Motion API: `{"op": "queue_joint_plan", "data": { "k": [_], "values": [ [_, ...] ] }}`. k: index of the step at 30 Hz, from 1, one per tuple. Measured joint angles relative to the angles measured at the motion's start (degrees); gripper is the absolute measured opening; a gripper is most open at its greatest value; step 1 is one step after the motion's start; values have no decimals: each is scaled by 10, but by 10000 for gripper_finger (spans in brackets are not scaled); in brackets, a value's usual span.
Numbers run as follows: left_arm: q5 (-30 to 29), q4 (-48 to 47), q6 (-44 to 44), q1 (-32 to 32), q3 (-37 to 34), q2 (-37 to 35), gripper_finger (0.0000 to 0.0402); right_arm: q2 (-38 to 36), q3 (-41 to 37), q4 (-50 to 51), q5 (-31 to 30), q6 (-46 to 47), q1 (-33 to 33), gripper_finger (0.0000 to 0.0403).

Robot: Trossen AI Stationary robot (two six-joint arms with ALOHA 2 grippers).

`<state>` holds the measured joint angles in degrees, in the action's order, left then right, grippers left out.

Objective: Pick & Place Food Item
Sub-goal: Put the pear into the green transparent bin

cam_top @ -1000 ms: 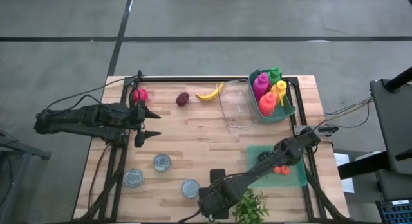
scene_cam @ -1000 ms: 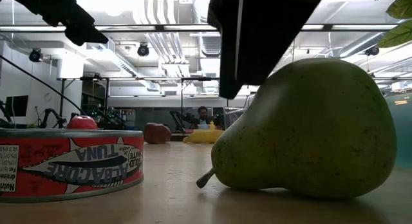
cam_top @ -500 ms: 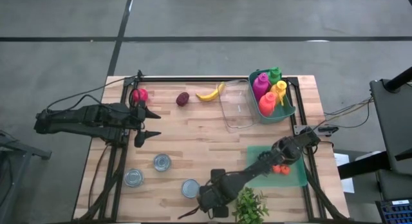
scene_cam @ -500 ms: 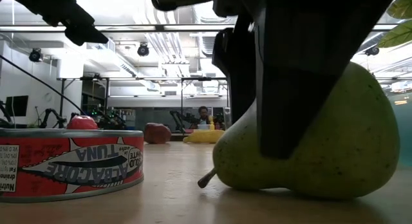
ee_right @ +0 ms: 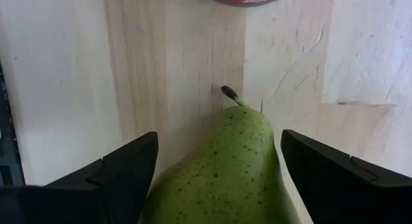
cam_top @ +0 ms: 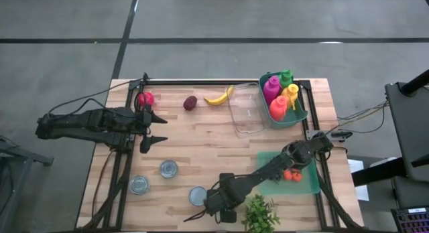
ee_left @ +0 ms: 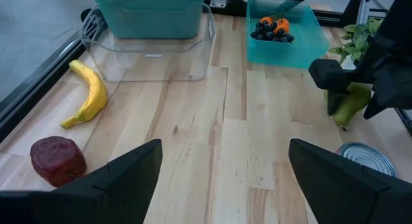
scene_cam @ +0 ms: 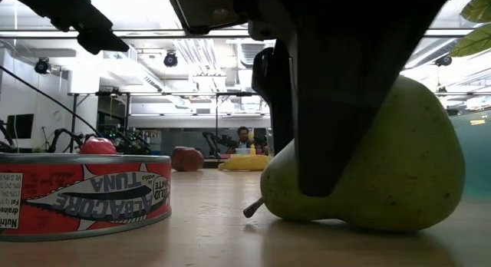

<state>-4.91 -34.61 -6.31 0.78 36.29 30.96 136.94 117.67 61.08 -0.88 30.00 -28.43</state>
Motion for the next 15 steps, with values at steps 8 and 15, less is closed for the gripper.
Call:
{"op": "queue_joint_plan", "data": {
  "k": [8,15],
  "values": [
    [0,0,0,0,0,0,343,0,-4,2,-1,-2,0,327],
    [0,0,0,0,0,0,343,0,-4,1,8,-1,0,327]
  ]
}}
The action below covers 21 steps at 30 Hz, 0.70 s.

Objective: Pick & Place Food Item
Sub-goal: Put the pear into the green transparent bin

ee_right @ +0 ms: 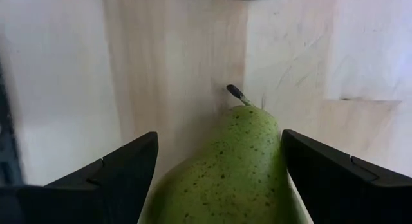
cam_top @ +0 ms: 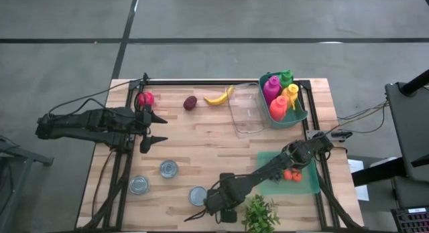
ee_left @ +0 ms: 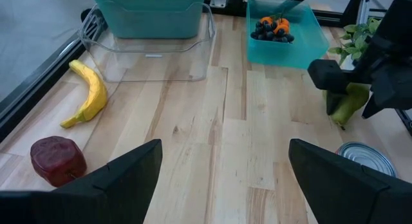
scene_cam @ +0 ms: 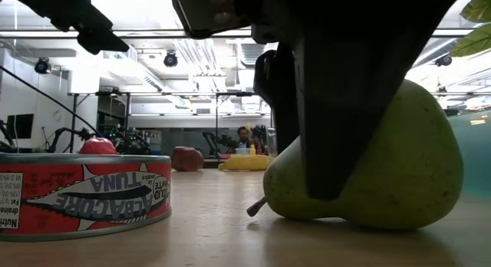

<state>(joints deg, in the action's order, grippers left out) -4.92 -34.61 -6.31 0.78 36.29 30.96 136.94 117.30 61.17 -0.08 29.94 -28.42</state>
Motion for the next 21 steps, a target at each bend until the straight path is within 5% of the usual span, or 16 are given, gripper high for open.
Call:
{"op": "queue_joint_plan", "data": {
  "k": [12,21],
  "values": [
    [0,0,0,0,0,0,343,0,0,1,10,1,0,324],
    [0,0,0,0,0,0,343,0,0,0,10,1,1,233]
  ]
}}
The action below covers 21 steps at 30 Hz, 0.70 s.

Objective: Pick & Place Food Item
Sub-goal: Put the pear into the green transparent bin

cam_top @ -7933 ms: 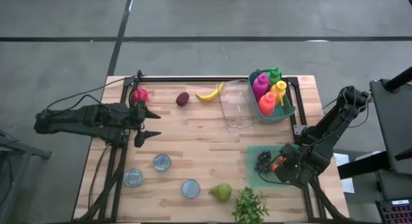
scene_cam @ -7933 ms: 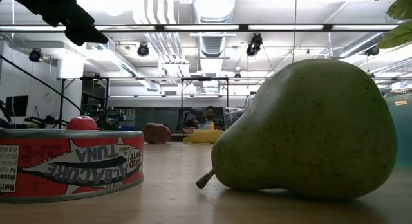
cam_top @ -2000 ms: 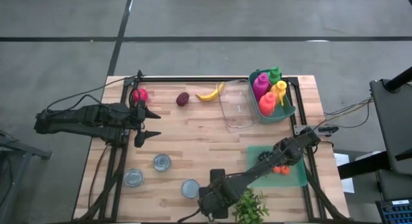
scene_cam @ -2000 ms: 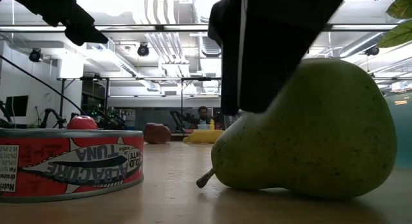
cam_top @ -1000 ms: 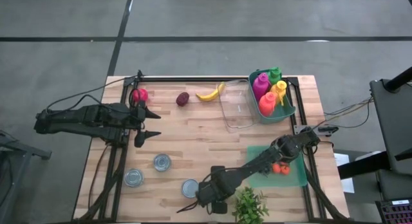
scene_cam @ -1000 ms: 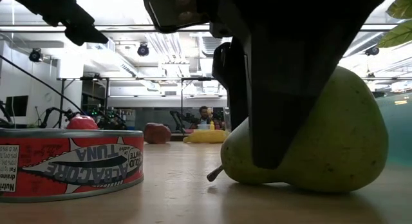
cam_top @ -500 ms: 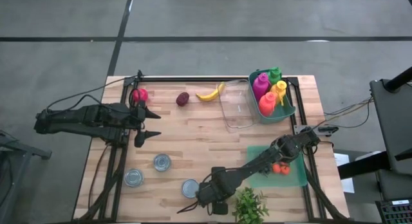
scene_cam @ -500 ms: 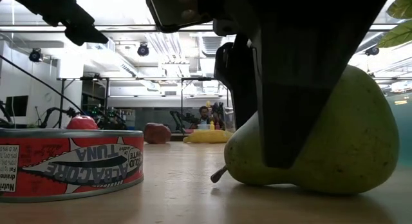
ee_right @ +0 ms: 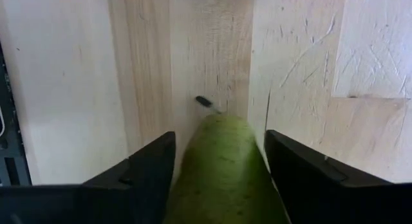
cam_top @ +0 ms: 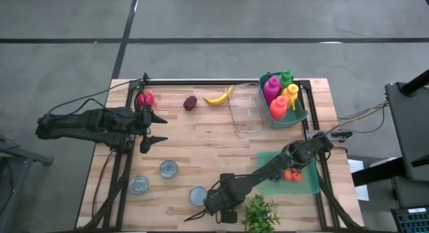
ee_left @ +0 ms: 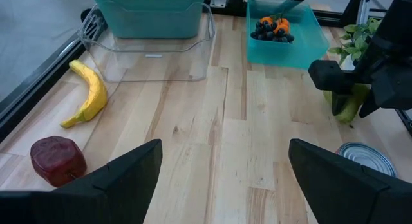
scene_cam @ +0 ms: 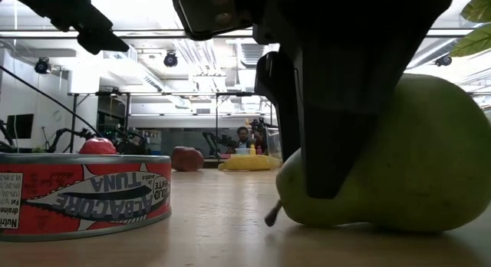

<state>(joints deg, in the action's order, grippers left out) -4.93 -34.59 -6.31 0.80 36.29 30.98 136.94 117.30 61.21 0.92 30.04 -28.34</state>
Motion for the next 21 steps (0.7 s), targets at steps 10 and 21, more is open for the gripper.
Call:
{"op": "queue_joint_plan", "data": {
  "k": [10,21],
  "values": [
    [0,0,0,0,0,0,343,0,0,-1,0,0,0,176],
    [0,0,0,0,0,0,343,-4,0,4,-8,-25,2,173]
  ]
}}
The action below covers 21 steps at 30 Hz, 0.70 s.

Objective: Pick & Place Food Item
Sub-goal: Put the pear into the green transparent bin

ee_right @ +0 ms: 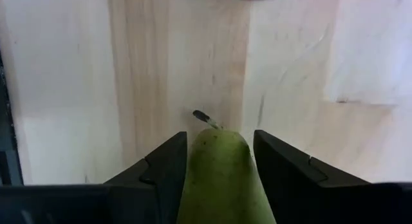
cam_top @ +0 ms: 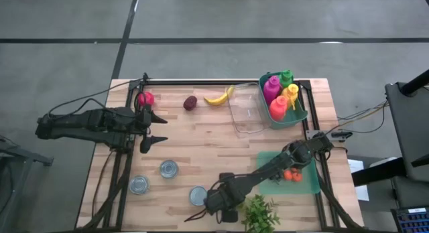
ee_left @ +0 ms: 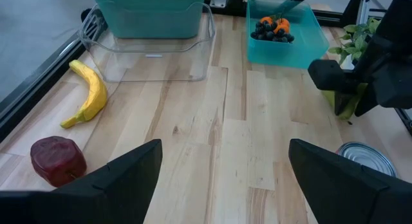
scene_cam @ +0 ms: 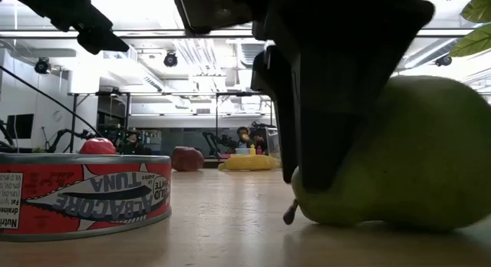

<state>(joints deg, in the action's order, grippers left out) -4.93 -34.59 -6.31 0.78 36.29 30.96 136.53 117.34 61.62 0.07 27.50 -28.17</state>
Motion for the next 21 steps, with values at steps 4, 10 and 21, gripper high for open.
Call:
{"op": "queue_joint_plan", "data": {
  "k": [4,10,21],
  "values": [
    [0,0,0,0,0,0,343,-12,25,25,-3,-58,1,173],
    [0,0,0,0,0,0,343,-25,79,64,-1,-122,-1,173],
    [0,0,0,0,0,0,344,-26,91,122,2,-147,-32,173]
  ]
}}
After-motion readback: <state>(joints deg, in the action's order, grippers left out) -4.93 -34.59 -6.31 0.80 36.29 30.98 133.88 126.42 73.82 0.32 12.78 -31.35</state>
